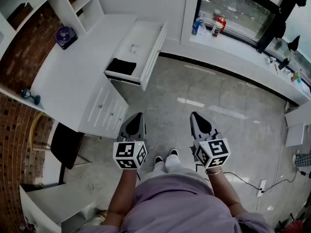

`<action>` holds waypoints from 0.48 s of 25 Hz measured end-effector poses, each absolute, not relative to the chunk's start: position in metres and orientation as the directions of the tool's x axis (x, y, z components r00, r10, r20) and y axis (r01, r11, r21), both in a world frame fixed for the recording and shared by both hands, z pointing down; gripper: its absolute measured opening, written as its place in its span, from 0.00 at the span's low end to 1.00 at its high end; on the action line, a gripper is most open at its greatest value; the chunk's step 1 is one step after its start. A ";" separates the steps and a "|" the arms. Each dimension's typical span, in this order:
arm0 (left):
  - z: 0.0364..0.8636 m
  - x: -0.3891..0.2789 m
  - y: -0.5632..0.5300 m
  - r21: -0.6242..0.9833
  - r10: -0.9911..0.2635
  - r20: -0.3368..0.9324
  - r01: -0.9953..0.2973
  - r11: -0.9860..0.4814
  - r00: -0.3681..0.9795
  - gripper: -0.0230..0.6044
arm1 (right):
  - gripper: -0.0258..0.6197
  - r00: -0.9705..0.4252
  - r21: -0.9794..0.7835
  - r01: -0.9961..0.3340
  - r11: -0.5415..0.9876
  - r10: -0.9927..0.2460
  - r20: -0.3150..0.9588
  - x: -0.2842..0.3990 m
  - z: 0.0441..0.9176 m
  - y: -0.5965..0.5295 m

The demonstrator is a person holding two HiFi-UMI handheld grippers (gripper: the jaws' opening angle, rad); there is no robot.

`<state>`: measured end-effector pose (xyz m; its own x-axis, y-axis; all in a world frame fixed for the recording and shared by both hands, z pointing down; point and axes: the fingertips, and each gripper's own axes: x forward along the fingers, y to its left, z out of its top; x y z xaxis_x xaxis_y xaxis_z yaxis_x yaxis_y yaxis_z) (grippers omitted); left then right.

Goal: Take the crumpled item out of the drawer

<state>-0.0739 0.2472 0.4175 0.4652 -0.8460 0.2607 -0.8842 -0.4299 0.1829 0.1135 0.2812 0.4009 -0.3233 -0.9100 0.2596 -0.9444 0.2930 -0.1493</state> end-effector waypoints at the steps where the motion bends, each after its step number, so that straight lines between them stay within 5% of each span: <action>1: 0.416 -0.072 0.246 0.182 -0.848 0.258 -0.885 -0.428 0.463 0.04 | 0.04 -0.324 -0.150 -0.944 0.294 -0.911 0.256 0.116 0.400 0.280; 12: 0.410 -0.048 0.230 0.156 -0.870 0.245 -0.903 -0.400 0.427 0.04 | 0.04 -0.342 -0.162 -0.937 0.309 -0.908 0.242 0.143 0.399 0.262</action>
<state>-0.0483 0.2299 0.4098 0.4274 -0.8702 0.2452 -0.9032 -0.3996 0.1564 0.1432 0.2615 0.3992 -0.3417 -0.9081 0.2422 -0.9371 0.3095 -0.1617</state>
